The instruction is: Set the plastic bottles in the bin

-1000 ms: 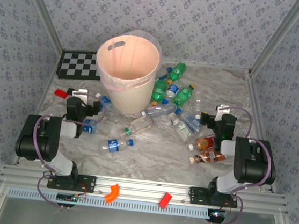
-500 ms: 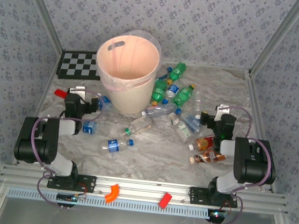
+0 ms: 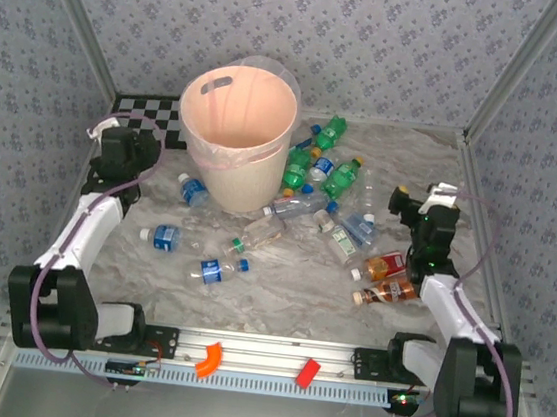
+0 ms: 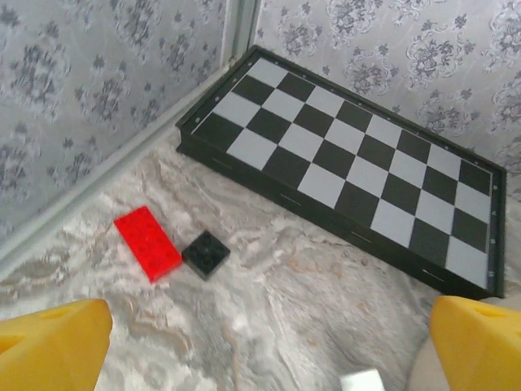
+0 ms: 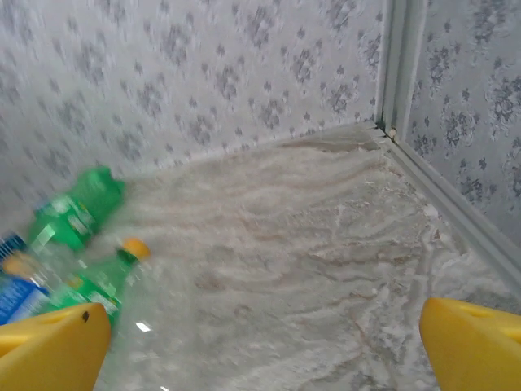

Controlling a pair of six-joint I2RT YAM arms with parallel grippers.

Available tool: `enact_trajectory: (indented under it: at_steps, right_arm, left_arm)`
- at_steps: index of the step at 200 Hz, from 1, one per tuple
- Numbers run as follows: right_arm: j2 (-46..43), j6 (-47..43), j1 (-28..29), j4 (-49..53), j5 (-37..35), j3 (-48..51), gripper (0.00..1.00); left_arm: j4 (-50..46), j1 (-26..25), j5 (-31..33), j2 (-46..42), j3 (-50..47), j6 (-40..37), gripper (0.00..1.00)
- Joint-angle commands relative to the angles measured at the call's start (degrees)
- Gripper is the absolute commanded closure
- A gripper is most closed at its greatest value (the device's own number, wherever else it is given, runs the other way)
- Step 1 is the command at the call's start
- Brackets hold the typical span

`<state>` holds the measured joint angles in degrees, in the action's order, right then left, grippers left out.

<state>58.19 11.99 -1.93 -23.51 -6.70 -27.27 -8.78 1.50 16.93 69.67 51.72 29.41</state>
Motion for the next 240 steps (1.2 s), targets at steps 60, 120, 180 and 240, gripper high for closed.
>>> enact_trajectory:
  at_steps: [60, 120, 180, 240]
  right_arm:
    - [-4.8, 19.2, 1.7, 8.7, 13.6, -5.4, 0.01]
    - [-2.4, 11.7, 13.7, 9.7, 13.4, -7.0, 0.01]
    - [-1.4, 6.3, 18.0, 10.0, 12.4, -8.2, 0.01]
    - [-0.9, 3.4, 21.7, 10.4, 10.6, -8.8, 0.0]
  left_arm:
    - [-24.2, 0.1, -11.7, -14.2, -6.4, 31.0, 0.04]
    - [-29.3, -1.4, -19.0, -19.7, -14.5, 40.4, 0.12]
    - [-30.5, -9.1, -18.7, -17.3, -19.1, 46.5, 0.18]
    - [-21.5, -10.5, -20.4, -11.3, -21.3, 48.0, 0.18]
